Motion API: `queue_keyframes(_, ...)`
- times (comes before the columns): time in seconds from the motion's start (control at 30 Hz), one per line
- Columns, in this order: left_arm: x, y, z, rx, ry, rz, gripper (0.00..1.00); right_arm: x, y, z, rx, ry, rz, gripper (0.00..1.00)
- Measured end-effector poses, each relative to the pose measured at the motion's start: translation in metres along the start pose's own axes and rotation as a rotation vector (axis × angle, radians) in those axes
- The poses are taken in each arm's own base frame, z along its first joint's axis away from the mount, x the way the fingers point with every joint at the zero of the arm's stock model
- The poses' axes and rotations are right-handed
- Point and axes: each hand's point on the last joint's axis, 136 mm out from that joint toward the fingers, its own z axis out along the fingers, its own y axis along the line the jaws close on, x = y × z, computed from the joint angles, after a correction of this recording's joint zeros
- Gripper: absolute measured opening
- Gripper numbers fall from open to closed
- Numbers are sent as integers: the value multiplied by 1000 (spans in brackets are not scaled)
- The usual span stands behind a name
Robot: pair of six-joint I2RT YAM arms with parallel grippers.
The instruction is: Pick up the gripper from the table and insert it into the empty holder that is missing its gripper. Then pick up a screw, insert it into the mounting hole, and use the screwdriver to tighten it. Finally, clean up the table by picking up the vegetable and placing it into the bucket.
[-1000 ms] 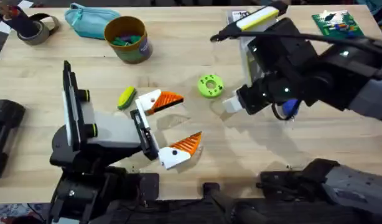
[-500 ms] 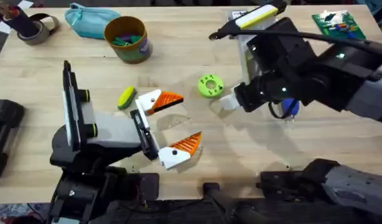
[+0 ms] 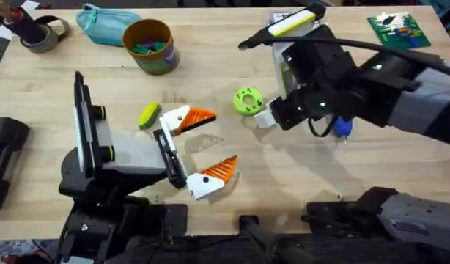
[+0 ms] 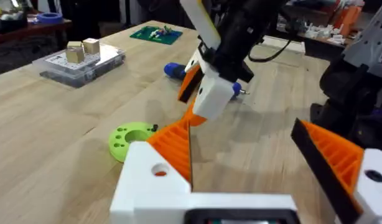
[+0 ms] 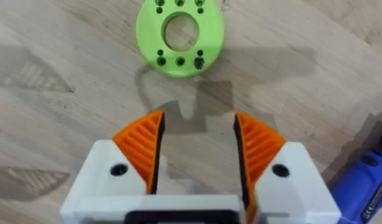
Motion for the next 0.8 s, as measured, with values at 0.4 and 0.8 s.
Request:
queue_keyframes(0.4,0,0,0,0,0,0,986,1,2,22,-4,39,-2,646)
queue_keyframes(0.8,0,0,0,0,0,0,986,-1,0,38,-10,58,15,646)
